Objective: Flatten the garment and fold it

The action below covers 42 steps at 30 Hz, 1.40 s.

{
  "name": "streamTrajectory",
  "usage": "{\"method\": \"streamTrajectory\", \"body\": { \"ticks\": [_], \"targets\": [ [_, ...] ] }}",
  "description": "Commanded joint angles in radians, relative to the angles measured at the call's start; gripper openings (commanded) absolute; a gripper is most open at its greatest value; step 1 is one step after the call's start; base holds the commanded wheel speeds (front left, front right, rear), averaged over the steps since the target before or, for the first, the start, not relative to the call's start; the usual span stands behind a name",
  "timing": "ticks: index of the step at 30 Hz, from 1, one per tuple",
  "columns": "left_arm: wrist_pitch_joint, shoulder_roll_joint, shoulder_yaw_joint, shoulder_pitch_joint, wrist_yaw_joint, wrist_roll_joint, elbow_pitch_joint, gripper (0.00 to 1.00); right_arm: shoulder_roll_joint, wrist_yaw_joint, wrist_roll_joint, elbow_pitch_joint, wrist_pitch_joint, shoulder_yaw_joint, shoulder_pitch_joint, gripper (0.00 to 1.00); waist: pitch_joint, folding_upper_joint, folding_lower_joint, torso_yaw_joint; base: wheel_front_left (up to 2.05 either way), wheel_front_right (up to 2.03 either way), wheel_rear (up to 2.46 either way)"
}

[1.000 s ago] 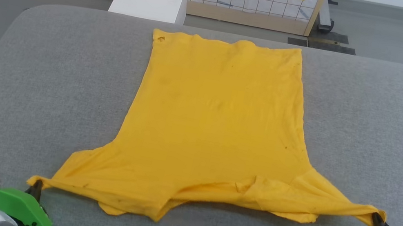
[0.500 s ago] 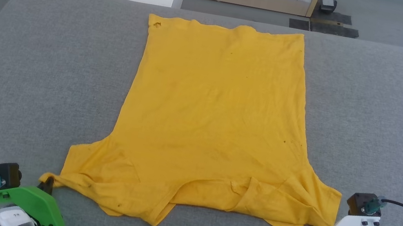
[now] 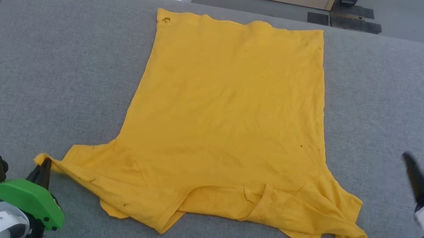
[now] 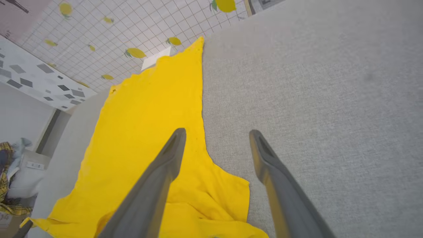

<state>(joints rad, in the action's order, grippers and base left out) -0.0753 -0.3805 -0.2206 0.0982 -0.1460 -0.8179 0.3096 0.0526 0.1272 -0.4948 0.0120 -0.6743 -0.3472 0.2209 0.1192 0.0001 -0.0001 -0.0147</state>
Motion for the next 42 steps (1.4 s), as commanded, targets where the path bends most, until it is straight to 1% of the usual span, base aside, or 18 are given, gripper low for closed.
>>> {"method": "streamTrajectory", "body": {
  "ticks": [1, 4, 10, 14, 18, 20, 24, 30, 38, 42],
  "targets": [
    [-0.009, -0.007, 0.006, -0.006, 0.002, -0.006, -0.021, 0.0, -0.002, 0.003, -0.007, 0.005, 0.03, -0.015, 0.045, 1.0, 0.021, -0.0001, 0.0001, 0.006, 0.0, 0.0, 0.0],
    [-0.015, -0.016, 0.01, 0.003, 0.007, -0.005, -0.057, 0.0, -0.002, 0.003, 0.02, -0.026, 0.08, -0.032, 0.132, 1.0, 0.059, -0.0001, 0.0001, 0.019, 0.0, 0.0, 0.0],
    [-0.019, -0.036, 0.006, 0.031, 0.023, 0.007, -0.157, 0.0, -0.002, 0.003, 0.186, -0.14, 0.143, -0.029, 0.397, 1.0, 0.208, -0.0001, 0.0001, 0.07, 0.0, 0.0, 0.0],
    [-0.016, -0.044, 0.006, 0.044, 0.03, 0.006, -0.215, 0.0, -0.002, 0.003, 0.298, -0.252, 0.165, -0.024, 0.585, 1.0, 0.311, -0.0001, 0.0001, 0.111, 0.0, 0.0, 0.0],
    [-0.02, -0.054, 0.003, 0.053, 0.039, 0.012, -0.278, 0.0, -0.002, 0.003, 0.45, -0.362, 0.13, -0.028, 0.766, 1.0, 0.411, -0.0001, 0.0001, 0.155, 0.0, 0.0, 0.0],
    [-0.021, -0.055, -0.003, 0.06, 0.047, 0.014, -0.305, 0.0, -0.002, 0.003, 0.536, -0.394, 0.099, -0.036, 0.842, 1.0, 0.461, -0.0001, 0.0001, 0.177, 0.0, 0.0, 0.0],
    [-0.032, -0.051, -0.009, 0.074, 0.064, 0.013, -0.35, 0.0, -0.002, 0.003, 0.658, -0.436, 0.013, -0.061, 0.97, 1.0, 0.547, -0.0001, 0.0001, 0.218, 0.0, 0.0, 0.0],
    [-0.056, -0.038, -0.027, 0.092, 0.086, 0.02, -0.386, 0.0, -0.002, 0.003, 0.775, -0.445, -0.102, -0.068, 1.082, 1.0, 0.653, -0.0001, 0.0001, 0.26, 0.0, 0.0, 0.0],
    [-0.062, -0.029, -0.046, 0.079, 0.107, 0.009, -0.444, 0.0, 0.004, 0.003, 0.904, -0.401, -0.2, -0.023, 1.109, 1.0, 0.742, -0.0001, 0.0001, 0.273, 0.0, 0.0, 0.0],
    [-0.062, -0.024, -0.053, 0.077, 0.112, 0.003, -0.45, 0.0, 0.007, 0.003, 0.921, -0.386, -0.244, -0.021, 1.109, 1.0, 0.757, -0.0001, 0.0001, 0.277, 0.0, 0.0, 0.0]
  ]
}}
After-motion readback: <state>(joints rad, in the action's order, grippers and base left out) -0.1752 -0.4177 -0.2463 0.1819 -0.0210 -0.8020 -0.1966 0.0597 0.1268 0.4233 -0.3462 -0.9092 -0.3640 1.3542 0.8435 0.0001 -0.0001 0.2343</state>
